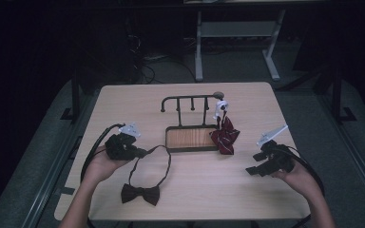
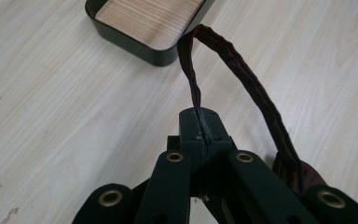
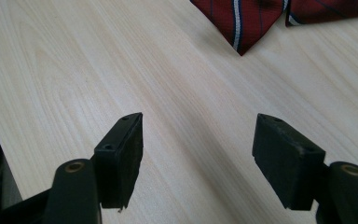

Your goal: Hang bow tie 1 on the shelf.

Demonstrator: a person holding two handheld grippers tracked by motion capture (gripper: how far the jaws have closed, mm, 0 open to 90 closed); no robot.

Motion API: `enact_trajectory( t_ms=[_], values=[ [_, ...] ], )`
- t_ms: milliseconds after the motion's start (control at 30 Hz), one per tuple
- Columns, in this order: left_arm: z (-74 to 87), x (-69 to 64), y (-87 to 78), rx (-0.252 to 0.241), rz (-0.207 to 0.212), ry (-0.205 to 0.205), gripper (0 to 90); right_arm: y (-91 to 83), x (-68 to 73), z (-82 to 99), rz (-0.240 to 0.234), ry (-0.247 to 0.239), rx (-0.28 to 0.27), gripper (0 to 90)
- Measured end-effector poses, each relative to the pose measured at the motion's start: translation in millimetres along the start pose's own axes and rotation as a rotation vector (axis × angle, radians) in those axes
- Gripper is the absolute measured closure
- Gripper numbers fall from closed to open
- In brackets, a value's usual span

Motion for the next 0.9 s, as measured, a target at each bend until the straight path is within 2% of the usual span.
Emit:
enact_trajectory(
  t_ms=[333, 367, 667, 700, 833, 900],
  values=[
    [-8.8, -1.2, -12.3, 0.006, 0.013, 0.018, 89.9, -0.2, -0.9, 0.1, 0.004, 0.000, 0.000, 32.9],
    [-9.4, -1.0, -13.8, 0.012, 0.016, 0.030, 89.8, -0.3, -0.9, 0.2, 0.003, 0.000, -0.001, 32.9],
    [-18.1, -1.0, -23.1, 0.006, 0.024, 0.040, 89.9, -0.9, -0.9, 0.4, 0.001, 0.003, -0.004, 32.9],
    [-20.1, 0.5, -26.6, 0.006, 0.030, 0.051, 89.9, -1.1, -1.1, 0.4, 0.002, 0.002, -0.003, 32.9],
    [-24.6, 1.4, -31.7, -0.003, 0.032, 0.045, 89.9, -1.8, -1.4, 0.6, 0.007, 0.002, -0.006, 32.9],
    [-26.4, 1.9, -34.2, 0.000, 0.028, 0.058, 89.9, -2.3, -1.1, 0.6, 0.005, 0.001, -0.006, 32.9]
  ],
)
Point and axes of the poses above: each handheld gripper's, and its own axes: y roughly forward along the jaws, z roughly out of its underside, x roughly to its left, the point moved 6 cm from there along y, roughly forward along the jaws, and after that the axes turned 13 degrees about -z, right-handed, at the moved point
